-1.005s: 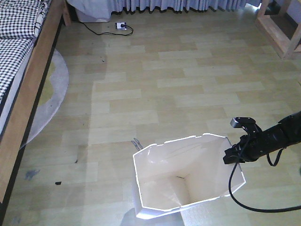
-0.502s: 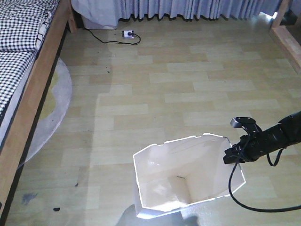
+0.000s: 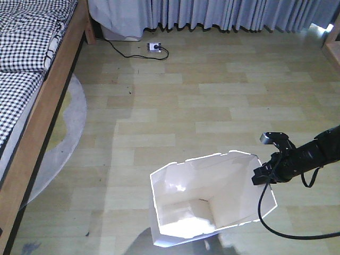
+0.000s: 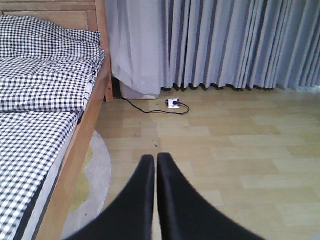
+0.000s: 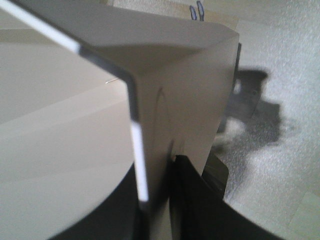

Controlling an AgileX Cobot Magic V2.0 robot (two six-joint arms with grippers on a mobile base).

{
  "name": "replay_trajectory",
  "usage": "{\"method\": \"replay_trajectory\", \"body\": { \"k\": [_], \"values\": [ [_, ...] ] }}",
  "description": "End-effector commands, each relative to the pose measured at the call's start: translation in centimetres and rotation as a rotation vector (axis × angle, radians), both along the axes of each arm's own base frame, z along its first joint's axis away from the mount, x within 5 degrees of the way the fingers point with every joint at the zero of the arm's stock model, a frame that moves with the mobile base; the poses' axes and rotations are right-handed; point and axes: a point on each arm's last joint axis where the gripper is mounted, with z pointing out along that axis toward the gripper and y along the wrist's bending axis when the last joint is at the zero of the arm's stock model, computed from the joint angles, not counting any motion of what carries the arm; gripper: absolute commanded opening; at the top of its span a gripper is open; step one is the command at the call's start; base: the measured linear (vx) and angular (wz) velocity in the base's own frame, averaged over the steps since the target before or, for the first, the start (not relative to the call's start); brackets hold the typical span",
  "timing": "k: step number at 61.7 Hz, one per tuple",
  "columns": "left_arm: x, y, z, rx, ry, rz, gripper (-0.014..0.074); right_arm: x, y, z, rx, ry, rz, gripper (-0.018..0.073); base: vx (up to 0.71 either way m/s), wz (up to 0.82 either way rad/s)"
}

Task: Move trash bin to bedside with robot
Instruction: 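Carry the held bin with the right gripper toward the bed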

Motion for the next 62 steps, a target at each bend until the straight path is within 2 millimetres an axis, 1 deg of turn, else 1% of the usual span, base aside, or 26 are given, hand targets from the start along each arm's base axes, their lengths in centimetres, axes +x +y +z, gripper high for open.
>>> {"method": "replay_trajectory", "body": {
  "k": [1, 62],
  "values": [
    [0.06, -0.01, 0.07, -0.008, -0.065, 0.0, -0.0006, 0.94, 1.09, 3.61, 0.176, -0.036, -0.003, -0.0005, 0.25, 0.03],
    [0.06, -0.01, 0.07, -0.008, -0.065, 0.0, -0.0006, 0.94, 1.09, 3.61, 0.176, -0.036, -0.003, -0.0005, 0.25, -0.01]
  ]
}}
